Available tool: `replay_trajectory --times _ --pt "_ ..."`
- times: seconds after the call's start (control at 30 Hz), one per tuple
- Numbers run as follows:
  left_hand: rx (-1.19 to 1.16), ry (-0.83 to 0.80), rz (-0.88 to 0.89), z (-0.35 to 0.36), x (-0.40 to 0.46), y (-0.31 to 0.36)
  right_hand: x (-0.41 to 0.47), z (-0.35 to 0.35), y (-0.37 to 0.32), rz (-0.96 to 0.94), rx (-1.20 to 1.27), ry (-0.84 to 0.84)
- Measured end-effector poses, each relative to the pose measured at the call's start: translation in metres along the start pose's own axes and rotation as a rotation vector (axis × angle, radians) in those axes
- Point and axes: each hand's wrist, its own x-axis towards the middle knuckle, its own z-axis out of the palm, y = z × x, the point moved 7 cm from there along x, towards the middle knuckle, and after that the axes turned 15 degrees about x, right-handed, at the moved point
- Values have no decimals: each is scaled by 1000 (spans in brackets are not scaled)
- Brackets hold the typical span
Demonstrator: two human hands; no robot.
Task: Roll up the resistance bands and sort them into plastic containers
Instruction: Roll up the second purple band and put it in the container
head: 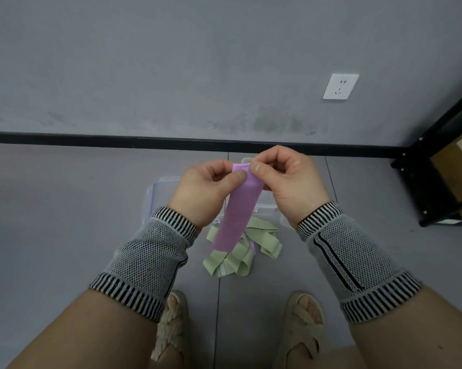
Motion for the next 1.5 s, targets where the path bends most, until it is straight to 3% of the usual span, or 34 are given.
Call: replay_trajectory --times 0.43,0.63,1.5 --pt "-4 75 -47 -3 4 -7 4 4 2 2 33 33" --pt "-287 0 -223 0 3 -13 6 -6 5 41 95 80" --pt "-319 -75 -228 2 4 -14 8 -3 6 25 70 50"
